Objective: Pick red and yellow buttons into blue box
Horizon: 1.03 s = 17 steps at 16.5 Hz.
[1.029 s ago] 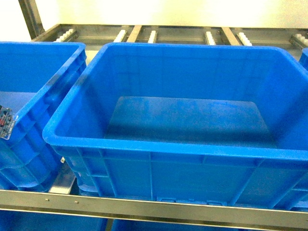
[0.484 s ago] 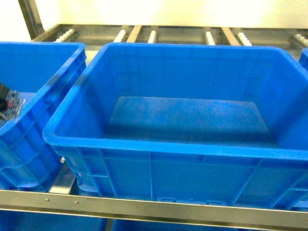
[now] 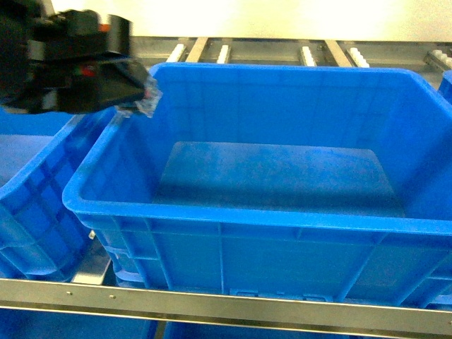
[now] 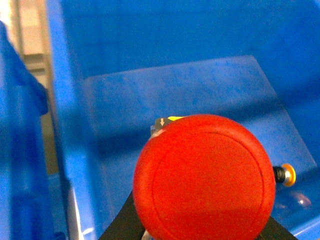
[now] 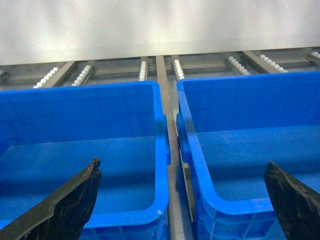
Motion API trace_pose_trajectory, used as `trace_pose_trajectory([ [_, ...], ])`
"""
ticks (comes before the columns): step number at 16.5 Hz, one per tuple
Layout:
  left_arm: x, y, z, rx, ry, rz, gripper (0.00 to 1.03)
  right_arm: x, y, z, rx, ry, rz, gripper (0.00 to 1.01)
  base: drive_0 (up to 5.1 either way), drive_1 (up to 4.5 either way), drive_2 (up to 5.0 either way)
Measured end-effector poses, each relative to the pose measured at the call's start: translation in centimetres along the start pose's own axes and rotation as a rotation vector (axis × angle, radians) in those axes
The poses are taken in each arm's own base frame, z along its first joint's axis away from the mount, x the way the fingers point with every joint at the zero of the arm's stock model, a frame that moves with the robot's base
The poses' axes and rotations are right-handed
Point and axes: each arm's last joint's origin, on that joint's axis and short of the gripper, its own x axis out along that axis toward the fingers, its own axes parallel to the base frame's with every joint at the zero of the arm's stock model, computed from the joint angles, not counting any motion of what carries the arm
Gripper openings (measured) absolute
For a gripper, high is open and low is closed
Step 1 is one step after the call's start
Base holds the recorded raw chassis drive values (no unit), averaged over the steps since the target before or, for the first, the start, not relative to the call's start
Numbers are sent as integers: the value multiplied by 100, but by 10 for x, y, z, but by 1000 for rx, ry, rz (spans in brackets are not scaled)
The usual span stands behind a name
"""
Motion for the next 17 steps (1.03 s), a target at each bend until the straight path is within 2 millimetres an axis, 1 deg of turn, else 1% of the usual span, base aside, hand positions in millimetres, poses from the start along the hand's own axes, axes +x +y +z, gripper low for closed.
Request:
trace_pose_trajectory([
  [4, 52, -15, 11, 100, 117, -71, 23, 0, 0, 0, 0, -1, 0, 98, 0, 0, 0],
  [6, 95, -19, 13, 154, 244, -129, 23, 0, 0, 0, 0, 0, 0, 98, 0, 0, 0],
  [7, 110, -19, 12, 183, 272, -116, 23, 0, 0, 0, 0, 0, 0, 98, 0, 0, 0],
  [8, 118, -18, 12, 180, 307, -126, 24, 0, 0, 0, 0, 0, 0, 98, 0, 0, 0],
  [9, 124, -17, 13, 193, 317, -124, 34, 0, 0, 0, 0, 0, 0, 98, 0, 0, 0],
  [10, 128, -19, 16, 199, 316, -123, 43, 0, 0, 0, 0, 0, 0, 98, 0, 0, 0],
  [11, 129, -22, 21, 209, 288, -129, 56, 0, 0, 0, 0, -1, 0, 98, 0, 0, 0],
  [13, 130, -25, 24, 220, 257, -124, 72, 0, 0, 0, 0, 0, 0, 98, 0, 0, 0],
  [15, 127, -26, 17, 204, 238, -106, 90, 0, 0, 0, 0, 0, 0, 98, 0, 0, 0],
  [16, 122, -25, 13, 192, 218, -77, 99, 0, 0, 0, 0, 0, 0, 98, 0, 0, 0],
  [17, 101, -18, 18, 141, 107, 4, 98, 0, 0, 0, 0, 0, 0, 98, 0, 0, 0],
])
